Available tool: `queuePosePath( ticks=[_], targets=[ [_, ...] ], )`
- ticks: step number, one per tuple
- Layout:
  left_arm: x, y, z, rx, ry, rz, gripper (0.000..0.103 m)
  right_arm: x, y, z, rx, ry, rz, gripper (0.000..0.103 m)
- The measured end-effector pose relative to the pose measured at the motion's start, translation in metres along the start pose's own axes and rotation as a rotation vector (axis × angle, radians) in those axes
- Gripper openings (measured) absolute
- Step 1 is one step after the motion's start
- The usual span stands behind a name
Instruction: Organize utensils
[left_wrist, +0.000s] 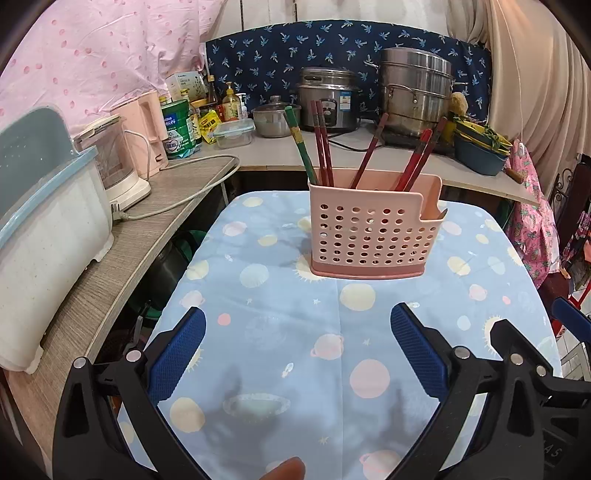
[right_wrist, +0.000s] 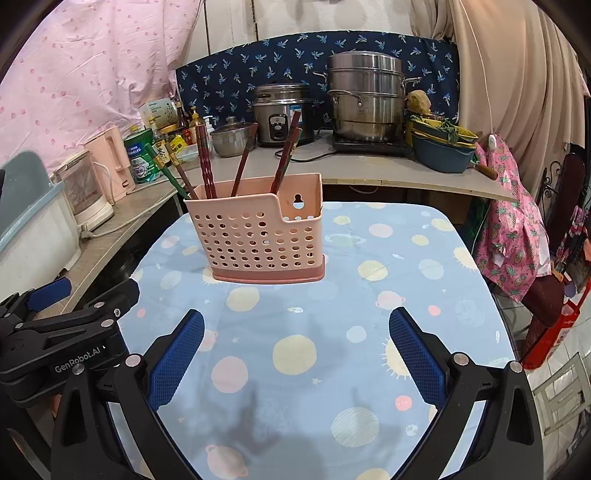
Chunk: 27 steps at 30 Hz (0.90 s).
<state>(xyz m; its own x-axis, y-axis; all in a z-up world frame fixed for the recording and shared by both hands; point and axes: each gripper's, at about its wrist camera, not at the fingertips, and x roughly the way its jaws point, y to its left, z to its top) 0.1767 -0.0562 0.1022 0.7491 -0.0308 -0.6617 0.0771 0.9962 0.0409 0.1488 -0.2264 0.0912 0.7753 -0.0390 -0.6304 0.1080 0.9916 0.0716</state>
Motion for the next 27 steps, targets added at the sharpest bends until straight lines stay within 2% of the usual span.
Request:
queuePosePath(
  ticks=[23, 27],
  targets=[
    [0.0031, 0.0015, 0.0016, 0.029, -0.019, 0.013, 0.096, 0.0013, 0.0018, -0.0003, -0.001, 0.003, -0.002, 0.097],
    [0.0083, 0.0029, 0.0028, 0.015, 0.001, 0.008, 0.096, 0.0015, 0.0021, -0.0001, -0.005, 0.005, -0.002, 0.097]
  ],
)
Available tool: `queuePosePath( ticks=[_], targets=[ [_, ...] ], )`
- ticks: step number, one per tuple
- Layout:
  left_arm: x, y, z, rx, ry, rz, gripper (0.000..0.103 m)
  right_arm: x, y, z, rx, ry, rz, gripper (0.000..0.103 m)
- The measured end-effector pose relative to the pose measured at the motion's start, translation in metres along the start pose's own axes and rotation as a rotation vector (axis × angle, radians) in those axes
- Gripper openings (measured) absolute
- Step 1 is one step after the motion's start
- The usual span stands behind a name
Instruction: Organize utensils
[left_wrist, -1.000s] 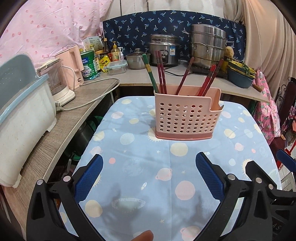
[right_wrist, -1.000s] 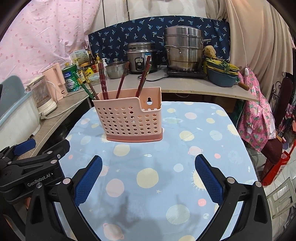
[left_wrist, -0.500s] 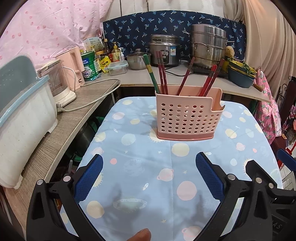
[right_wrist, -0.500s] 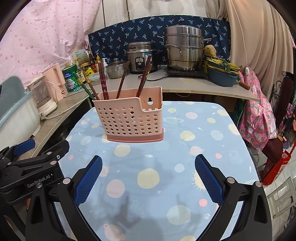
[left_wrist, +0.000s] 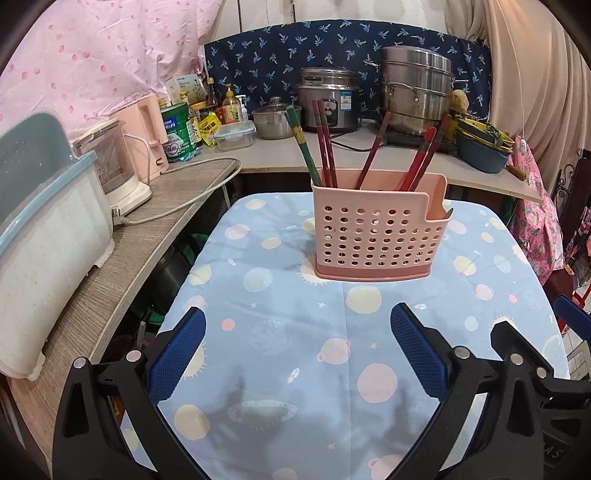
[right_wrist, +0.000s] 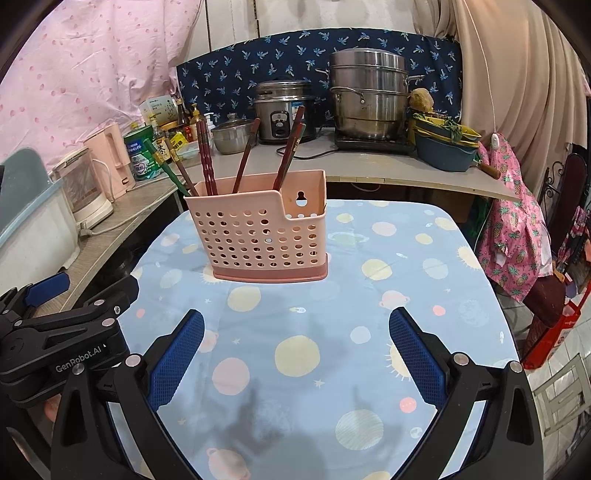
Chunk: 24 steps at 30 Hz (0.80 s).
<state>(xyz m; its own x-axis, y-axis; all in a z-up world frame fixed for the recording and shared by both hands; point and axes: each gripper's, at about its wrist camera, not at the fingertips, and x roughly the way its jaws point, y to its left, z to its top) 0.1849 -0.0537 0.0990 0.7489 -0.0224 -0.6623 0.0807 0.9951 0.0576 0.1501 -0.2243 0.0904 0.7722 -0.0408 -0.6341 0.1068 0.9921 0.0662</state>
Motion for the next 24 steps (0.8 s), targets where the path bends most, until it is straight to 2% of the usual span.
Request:
queuePosePath(
  ticks=[24],
  targets=[
    [0.01, -0.002, -0.002, 0.017, 0.025, -0.012, 0.096, 0.012, 0.001, 0.0, 0.001, 0.012, -0.018, 0.097]
  ],
)
